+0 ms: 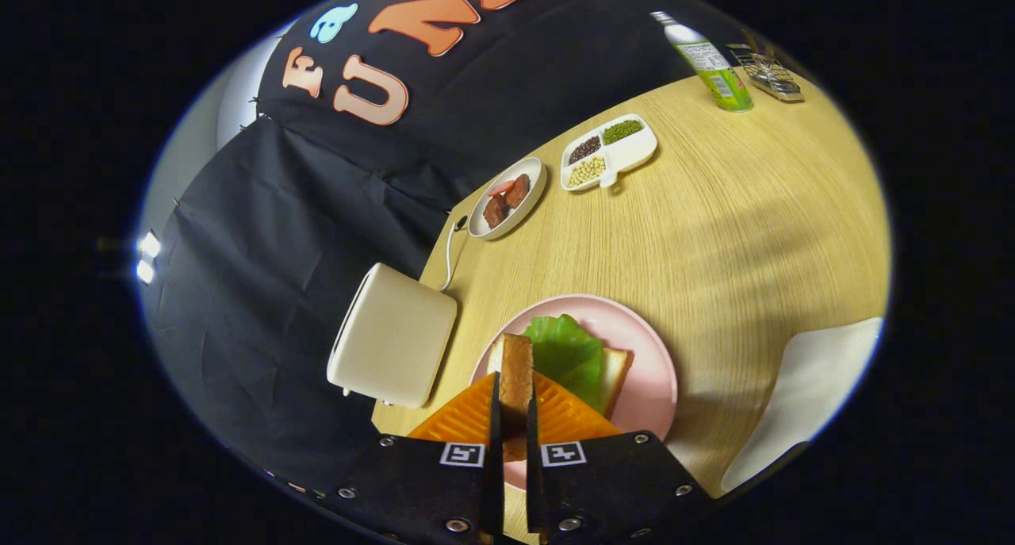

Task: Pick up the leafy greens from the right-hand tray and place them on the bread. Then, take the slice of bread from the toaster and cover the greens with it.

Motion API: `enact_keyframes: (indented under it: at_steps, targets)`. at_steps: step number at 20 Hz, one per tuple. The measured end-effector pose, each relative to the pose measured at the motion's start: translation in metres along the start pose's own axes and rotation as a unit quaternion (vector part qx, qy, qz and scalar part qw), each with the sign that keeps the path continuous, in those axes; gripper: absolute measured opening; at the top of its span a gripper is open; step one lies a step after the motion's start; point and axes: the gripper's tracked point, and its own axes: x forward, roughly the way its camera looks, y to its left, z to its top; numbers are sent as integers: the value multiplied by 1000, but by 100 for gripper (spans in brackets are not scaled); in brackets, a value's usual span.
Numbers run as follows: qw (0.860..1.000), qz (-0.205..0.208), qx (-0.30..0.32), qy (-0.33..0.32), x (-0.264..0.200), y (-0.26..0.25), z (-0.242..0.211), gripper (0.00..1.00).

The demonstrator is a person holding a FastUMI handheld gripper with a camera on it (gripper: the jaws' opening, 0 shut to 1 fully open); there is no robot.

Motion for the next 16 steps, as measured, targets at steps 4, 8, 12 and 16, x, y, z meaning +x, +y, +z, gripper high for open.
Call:
enact_keyframes:
  at_steps: [4,8,12,16]
  targets:
    - [1000,-18,-15,-1,4,-9,0,14]
    - [998,-36,-48,-7,9,-16,-1,22]
    - [996,-53,-77,-13,10,-19,-1,31]
    - [992,-66,-106,-27,6,-19,5,46]
